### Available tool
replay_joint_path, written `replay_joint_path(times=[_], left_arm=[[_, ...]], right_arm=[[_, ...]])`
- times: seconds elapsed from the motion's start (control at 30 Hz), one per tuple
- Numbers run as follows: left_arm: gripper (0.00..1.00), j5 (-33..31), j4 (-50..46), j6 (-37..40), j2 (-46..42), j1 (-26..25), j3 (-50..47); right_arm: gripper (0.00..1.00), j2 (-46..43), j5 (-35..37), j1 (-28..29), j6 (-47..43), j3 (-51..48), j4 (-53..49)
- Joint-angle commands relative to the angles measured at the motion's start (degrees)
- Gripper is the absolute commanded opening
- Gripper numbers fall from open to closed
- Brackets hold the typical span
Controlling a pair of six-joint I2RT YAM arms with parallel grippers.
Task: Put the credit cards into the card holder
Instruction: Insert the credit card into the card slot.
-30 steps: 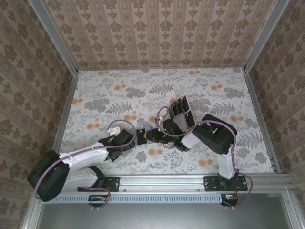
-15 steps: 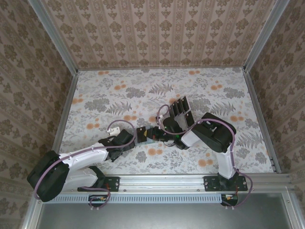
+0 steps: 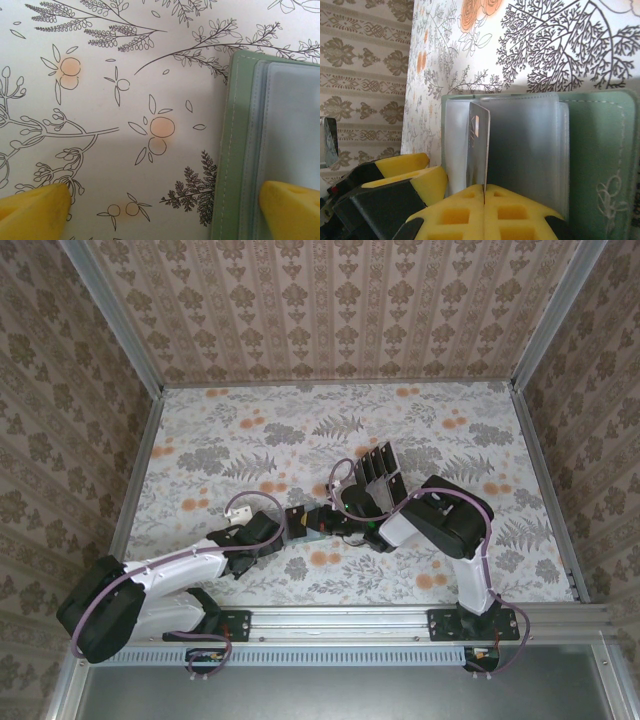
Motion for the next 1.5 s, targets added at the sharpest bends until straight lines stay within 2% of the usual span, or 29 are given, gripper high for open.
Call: replay_joint_path(times=[0.0, 0.5, 1.47], left_arm=[[1.0, 1.83, -4.9, -1.2, 1.23, -0.3, -2.44], [1.0, 1.75, -5.01, -1.11, 0.8, -0.35, -2.62], [1.0, 1.82, -4.42, -1.18, 0.58, -0.29, -3.1]], right_arm=[[0.0, 2.12, -0.58, 0.86, 0.66, 0.38, -2.06], [0.0, 1.49, 0.77, 0.88, 3.57, -3.99, 1.83], [0.0, 5.23, -1.56, 2.25, 3.78, 2.35, -2.5]])
